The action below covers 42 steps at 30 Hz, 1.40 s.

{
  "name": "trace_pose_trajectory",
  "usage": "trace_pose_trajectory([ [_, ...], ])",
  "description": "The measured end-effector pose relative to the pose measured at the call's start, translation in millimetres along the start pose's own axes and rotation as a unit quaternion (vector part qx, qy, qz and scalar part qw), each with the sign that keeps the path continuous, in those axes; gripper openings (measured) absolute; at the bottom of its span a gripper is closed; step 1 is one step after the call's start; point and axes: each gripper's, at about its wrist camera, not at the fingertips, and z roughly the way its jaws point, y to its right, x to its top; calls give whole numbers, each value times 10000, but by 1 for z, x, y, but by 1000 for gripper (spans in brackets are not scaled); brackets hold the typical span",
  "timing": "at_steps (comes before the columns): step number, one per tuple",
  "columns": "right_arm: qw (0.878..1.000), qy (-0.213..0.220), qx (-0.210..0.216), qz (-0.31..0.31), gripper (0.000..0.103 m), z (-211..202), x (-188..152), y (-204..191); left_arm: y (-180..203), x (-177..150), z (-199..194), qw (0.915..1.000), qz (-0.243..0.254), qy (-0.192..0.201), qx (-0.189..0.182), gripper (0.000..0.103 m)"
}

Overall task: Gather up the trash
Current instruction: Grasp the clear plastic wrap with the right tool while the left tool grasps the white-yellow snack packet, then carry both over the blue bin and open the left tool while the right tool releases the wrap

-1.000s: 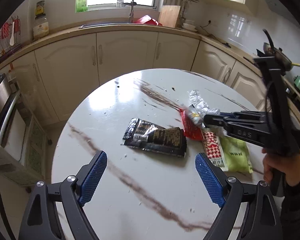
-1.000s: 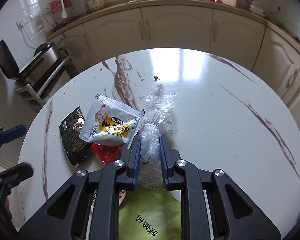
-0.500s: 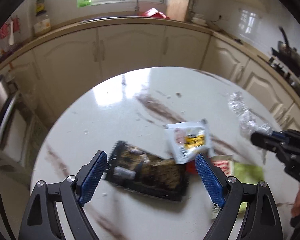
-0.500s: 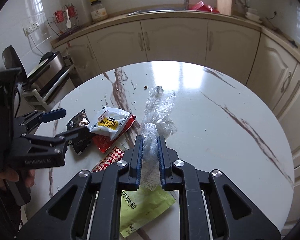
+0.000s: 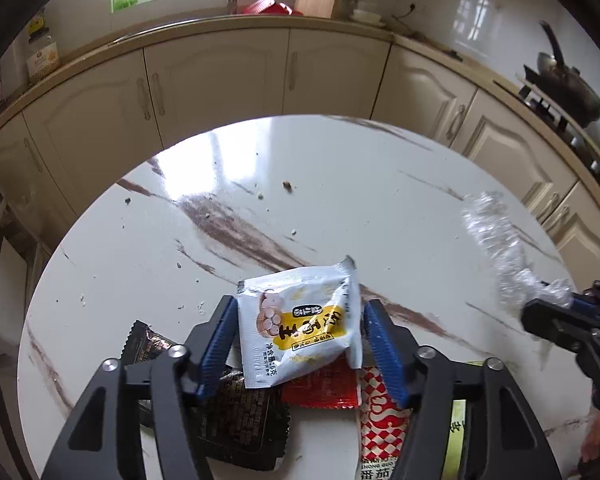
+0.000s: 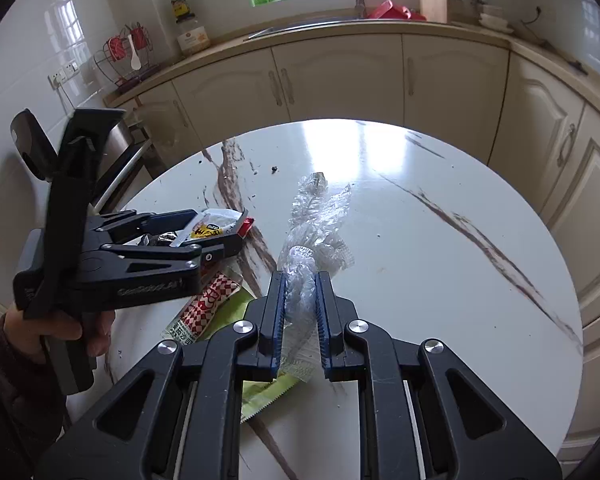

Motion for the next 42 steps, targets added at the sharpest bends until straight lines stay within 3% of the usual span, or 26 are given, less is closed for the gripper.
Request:
trace_pose_trajectory([
  [3,10000,27,24,17,14,-3,0,2,1,4,-2,10000,47,32,-69,48],
  [4,10000,50,18,19,14,-5,-1,2,1,4,-3,9999,56,34,-130,31],
  [7,10000,67,59,12,14,-8,-2,1,5,3,-5,9997,208,39,-124,28],
  [14,9997,91,209,-20,14,-19,-14,-10,11,-20,-40,9976,299,244,-574,28],
  [20,9994,160,292,-52,14,-35,-28,-32,5,-54,-90,9947,203,564,-831,28],
  [24,9986,225,435,-217,14,-50,-36,-61,-22,-95,-135,9935,57,783,-824,28],
  [33,9866,258,1341,-892,14,-63,-47,-195,-109,-202,-242,9910,-452,1147,-513,28],
  [37,9768,97,1773,-1200,14,-44,-54,-266,-156,-246,-277,9899,-745,1204,-89,28],
  [42,9659,-265,2089,-1508,14,-5,-66,-341,-219,-306,-296,9874,-1206,947,394,28],
])
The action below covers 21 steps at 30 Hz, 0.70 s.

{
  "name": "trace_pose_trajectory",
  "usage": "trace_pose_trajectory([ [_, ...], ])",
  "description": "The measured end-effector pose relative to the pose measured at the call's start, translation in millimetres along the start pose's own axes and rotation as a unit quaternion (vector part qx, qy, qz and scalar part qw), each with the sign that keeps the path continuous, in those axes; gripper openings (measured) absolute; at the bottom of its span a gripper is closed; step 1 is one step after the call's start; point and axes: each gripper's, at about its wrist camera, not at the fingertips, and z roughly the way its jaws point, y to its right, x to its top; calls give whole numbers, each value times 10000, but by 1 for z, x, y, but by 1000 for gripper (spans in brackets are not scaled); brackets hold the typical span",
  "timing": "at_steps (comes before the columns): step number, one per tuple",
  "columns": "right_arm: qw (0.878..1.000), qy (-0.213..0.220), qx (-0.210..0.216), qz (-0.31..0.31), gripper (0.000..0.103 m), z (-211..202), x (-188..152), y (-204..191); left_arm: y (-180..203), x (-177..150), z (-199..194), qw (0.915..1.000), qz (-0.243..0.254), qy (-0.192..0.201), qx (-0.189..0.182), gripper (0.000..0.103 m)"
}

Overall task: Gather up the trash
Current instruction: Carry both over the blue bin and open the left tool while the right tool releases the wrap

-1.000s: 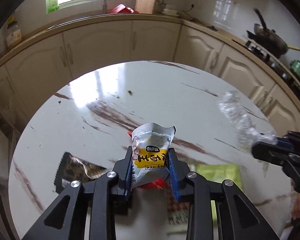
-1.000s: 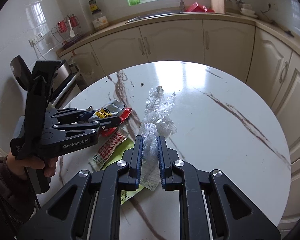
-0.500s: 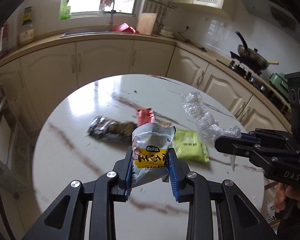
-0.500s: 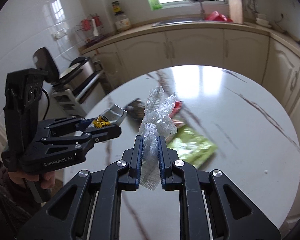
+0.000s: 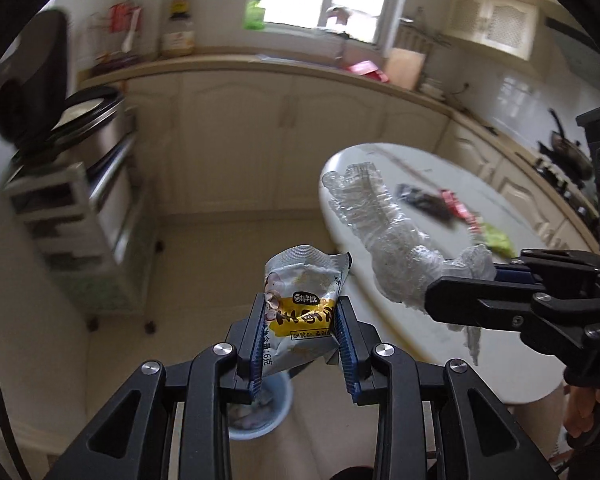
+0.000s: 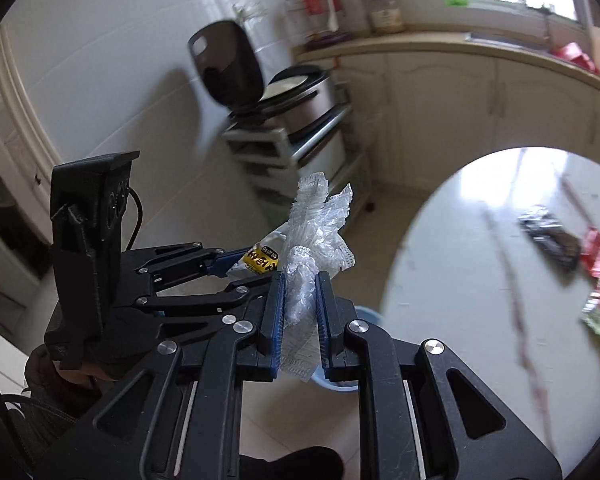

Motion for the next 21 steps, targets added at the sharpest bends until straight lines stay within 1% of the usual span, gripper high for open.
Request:
trace_pose_trajectory([
  [3,9997,-237,70,-17,14,41,2,-20,-31,-20,6,9993,-239,-261,141,28],
  [5,9994,-344,83,63,14,63,1,-25,-46,-30,16,9982,-379,-447,156,28],
  [8,9986,-517,-55,127,14,96,-3,-34,-62,-44,32,9964,-518,-649,156,31],
  [10,9978,-608,-232,85,14,114,-6,-39,-70,-44,45,9952,-572,-789,120,31],
  [12,9970,-726,-245,110,14,130,-10,-40,-81,-47,57,9936,-629,-924,137,31],
  [15,9957,-819,-405,132,14,148,-16,-35,-87,-43,73,9917,-769,-1026,101,32],
  [17,9948,-895,-405,257,14,156,-17,-26,-93,-43,79,9910,-775,-1073,216,44],
  [19,9941,-942,-445,317,15,165,-17,-20,-96,-42,82,9902,-822,-1095,261,51],
  [21,9936,-965,-435,402,17,168,-19,-15,-98,-42,83,9889,-899,-1140,300,55],
])
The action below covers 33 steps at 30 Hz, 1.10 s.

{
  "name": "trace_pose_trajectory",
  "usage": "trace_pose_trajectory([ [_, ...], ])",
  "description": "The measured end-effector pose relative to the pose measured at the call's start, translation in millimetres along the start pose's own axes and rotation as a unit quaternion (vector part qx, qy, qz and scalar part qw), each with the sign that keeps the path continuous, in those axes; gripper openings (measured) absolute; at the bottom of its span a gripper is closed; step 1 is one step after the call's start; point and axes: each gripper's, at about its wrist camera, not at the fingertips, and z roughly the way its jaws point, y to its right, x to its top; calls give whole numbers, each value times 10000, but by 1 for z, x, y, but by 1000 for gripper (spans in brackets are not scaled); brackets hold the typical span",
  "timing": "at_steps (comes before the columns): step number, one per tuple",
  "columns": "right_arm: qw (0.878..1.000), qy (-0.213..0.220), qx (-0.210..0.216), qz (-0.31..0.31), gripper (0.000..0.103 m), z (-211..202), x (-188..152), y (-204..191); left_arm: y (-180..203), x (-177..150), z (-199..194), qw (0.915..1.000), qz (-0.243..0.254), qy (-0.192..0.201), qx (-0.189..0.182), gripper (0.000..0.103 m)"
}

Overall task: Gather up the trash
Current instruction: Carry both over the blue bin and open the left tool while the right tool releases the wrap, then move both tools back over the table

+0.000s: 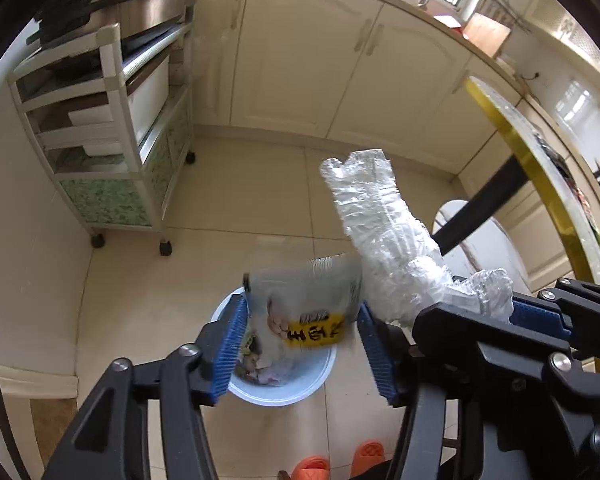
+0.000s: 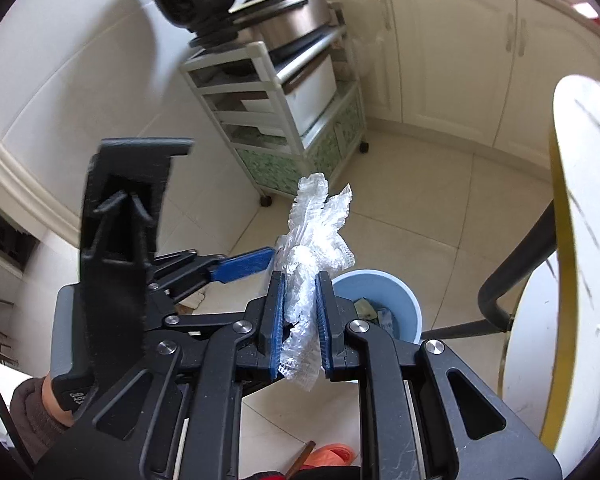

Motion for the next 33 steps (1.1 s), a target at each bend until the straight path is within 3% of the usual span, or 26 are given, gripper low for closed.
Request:
trace_pose_trajectory([
  [2,10000,-18,25,69,17,6,2,4,1,7,3,10000,-57,-4,56,65],
  [8,9998,-7,-12,220,21,17,5,12,23,17,21,9999,-110,-21,114,66],
  [11,9996,29,-74,257,38,17,8,11,26,17,19,9998,-138,15,105,67],
  [12,9995,46,-98,286,50,15,8,11,27,16,15,9998,-142,45,94,67],
  [16,9994,215,-98,237,51,0,8,5,28,15,-6,9996,-80,232,121,67],
  [25,9965,831,-38,128,57,-67,4,-9,58,6,-70,9958,59,846,333,72],
  [33,9852,1654,-420,143,69,-171,-17,19,144,7,-127,9839,816,1586,145,81],
])
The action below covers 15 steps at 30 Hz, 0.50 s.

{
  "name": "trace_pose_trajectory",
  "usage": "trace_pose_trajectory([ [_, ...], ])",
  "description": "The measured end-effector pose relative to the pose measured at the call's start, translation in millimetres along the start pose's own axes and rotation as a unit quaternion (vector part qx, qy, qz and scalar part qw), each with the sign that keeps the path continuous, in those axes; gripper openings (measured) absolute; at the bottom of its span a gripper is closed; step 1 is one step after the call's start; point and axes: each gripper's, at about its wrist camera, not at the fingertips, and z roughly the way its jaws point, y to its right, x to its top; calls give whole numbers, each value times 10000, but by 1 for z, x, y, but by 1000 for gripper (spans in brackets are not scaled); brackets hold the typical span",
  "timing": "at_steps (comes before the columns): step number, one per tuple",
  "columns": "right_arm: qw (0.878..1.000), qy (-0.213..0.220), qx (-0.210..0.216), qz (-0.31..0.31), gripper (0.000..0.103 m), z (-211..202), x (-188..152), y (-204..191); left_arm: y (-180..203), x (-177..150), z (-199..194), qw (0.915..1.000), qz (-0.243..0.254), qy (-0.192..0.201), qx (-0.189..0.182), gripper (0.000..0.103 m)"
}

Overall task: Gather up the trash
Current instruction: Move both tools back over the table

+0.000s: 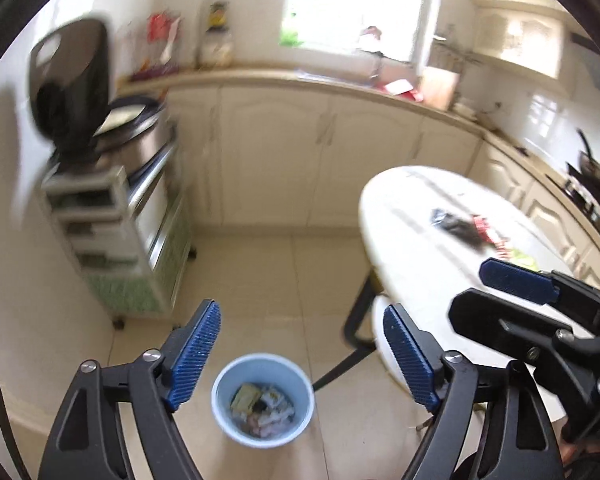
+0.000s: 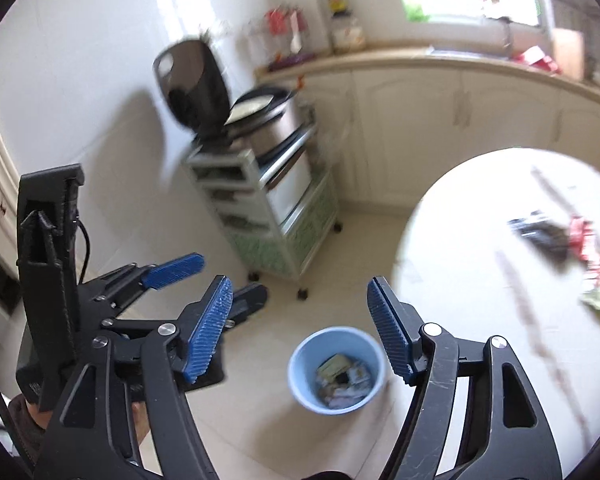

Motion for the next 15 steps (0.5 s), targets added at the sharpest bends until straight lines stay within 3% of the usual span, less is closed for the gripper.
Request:
trace_pose_trajectory([
  [7,9945,121,-1022,183,70,-64,1,97,96,22,21,9964,724,-58,-434,83],
  [13,9834,-61,-1681,674,70,-84,-7,186,162,50,79,9918,1002,-400,-683,85],
  [15,9821,-78,-1689,835,70,-88,-12,207,176,60,102,9914,981,-488,-710,85],
])
